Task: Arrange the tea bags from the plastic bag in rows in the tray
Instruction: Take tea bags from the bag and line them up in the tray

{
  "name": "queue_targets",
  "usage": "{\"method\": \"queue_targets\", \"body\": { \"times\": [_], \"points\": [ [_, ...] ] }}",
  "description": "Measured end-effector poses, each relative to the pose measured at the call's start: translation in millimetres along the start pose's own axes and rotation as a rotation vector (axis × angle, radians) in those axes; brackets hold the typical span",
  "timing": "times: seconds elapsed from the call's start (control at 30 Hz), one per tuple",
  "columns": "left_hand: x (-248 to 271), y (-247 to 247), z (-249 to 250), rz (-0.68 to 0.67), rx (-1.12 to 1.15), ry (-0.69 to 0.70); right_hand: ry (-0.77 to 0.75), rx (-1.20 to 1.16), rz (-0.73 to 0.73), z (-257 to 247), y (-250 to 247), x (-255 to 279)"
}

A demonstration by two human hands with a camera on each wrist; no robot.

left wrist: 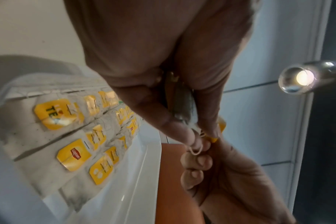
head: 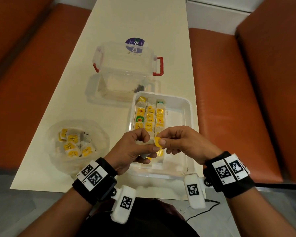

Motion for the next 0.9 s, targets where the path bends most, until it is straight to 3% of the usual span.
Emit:
{"method": "queue_targets", "body": {
  "times": [0.23, 0.43, 0.9],
  "points": [
    [-2, 5, -2, -0.032, -0.093, 0.042, 0.014, 0.049, -0.052, 0, 6, -3],
    [-1, 2, -3, -0.054, -0.077, 0.009, 0.012, 0.025, 0.045, 1, -5, -8],
    [-2, 0, -12, -0.021, -0.229, -0.029, -0.029, 0.139, 0.094, -1, -12, -10]
  ]
}}
Point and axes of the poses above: each hand's wrist, its own x-axis away from the middle knuckle, its own y-axis out of the palm, z = x × y, the point moved 6 cm from there along -x, towards the middle knuckle, and after that the axes turned 7 degrees about z, right-handed, at the moved point
